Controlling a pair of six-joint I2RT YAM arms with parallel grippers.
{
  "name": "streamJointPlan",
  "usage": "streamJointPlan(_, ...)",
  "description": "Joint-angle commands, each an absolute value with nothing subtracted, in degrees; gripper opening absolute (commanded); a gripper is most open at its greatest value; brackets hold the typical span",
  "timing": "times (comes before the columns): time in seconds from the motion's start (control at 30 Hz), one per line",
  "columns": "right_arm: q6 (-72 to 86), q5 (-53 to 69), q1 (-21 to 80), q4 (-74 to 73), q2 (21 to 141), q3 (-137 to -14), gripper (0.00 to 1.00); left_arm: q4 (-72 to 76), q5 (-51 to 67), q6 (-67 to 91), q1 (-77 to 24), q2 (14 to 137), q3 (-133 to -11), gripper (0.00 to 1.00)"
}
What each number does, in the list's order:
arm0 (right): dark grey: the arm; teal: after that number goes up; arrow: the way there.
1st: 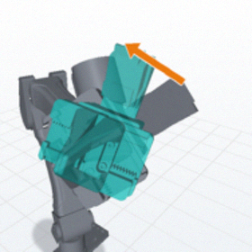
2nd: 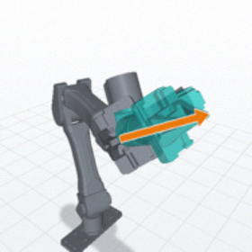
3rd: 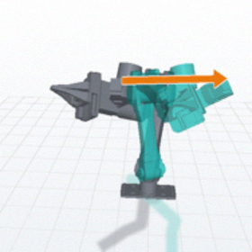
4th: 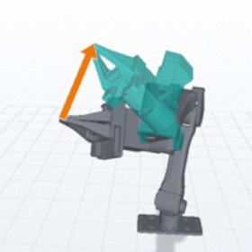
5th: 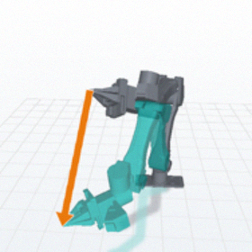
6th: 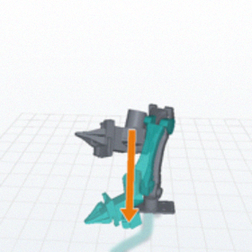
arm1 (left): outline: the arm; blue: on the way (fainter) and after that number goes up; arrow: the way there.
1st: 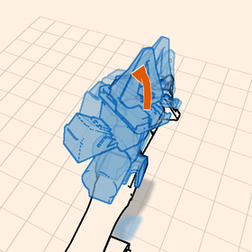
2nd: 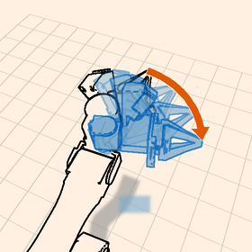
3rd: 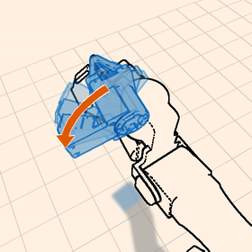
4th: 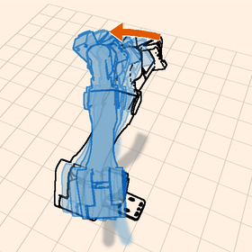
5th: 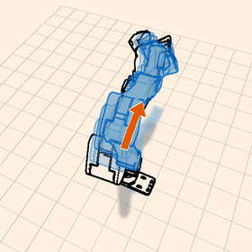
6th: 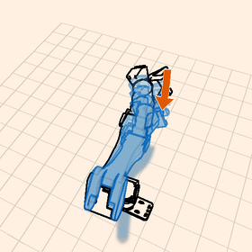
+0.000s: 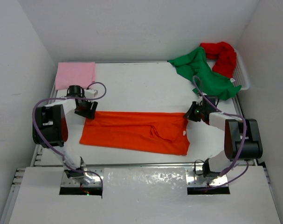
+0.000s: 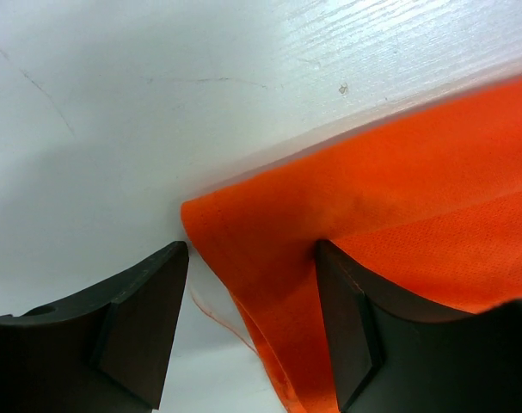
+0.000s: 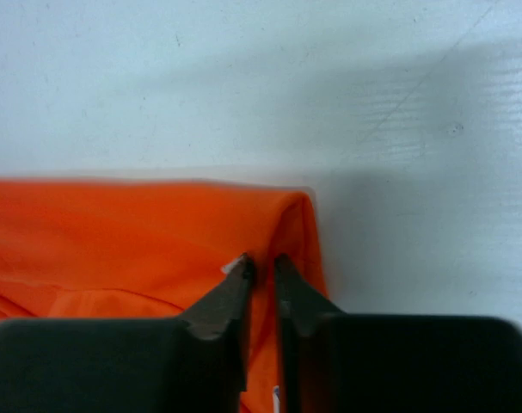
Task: Fold and stack the t-shirts
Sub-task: Fold the other side of the tshirt into a rectangle
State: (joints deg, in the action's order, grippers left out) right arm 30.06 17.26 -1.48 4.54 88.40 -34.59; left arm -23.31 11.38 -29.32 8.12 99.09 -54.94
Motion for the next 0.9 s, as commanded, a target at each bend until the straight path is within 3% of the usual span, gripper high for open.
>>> streamJointPlan(0.0, 27.25, 19.58, -1.93, 4.66, 88.85, -37.61, 0.16, -25.21, 11.41, -32.95, 9.58, 100.3, -53.61, 0.58)
streamJointPlan(0.13, 23.92, 22.5, -1.76, 0.2, 89.39, -40.42, 0.42, -30.56, 19.15, -36.46, 9.49, 97.22, -56.33, 0.59)
streamJointPlan(0.23, 20.14, 20.84, -1.76, -6.74, 87.12, -42.36, 0.53, -34.78, 23.54, -38.84, 9.58, 94.76, -58.88, 0.59)
streamJointPlan(0.4, 15.56, 15.22, -0.44, -15.54, 78.95, -44.9, 0.55, -42.78, 28.3, -46.74, 9.58, 89.23, -63.54, 0.59)
streamJointPlan(0.5, 13.45, 9.51, 7.01, -20.12, 76.65, -46.49, 0.52, -48.31, 29.0, -55.87, 9.58, 86.76, -64.34, 0.55)
streamJointPlan(0.63, 15.54, 6.05, 19.3, -21.54, 76.9, -47.55, 0.29, -49.75, 23.23, -61.78, 9.58, 86.57, -60.75, 0.53)
streamJointPlan(0.73, 18.72, 6.33, 25.74, -17.5, 78.74, -48.07, 0.34, -44.49, 19.34, -61.97, 9.58, 86.4, -56.36, 0.55)
streamJointPlan(0.77, 19.24, 6.24, 27.32, -16.1, 79.62, -49.29, 0.44, -41.86, 18.99, -61.44, 9.58, 86.31, -55.64, 0.56)
streamJointPlan(0.8, 19.51, 5.98, 28.64, -15.65, 80.76, -50.18, 0.47, -40.27, 18.64, -60.74, 9.58, 86.31, -55.2, 0.57)
streamJointPlan(0.87, 19.43, 4.93, 31.72, -15.56, 84.79, -52.11, 0.48, -37.11, 17.5, -58.11, 9.58, 86.31, -54.23, 0.57)
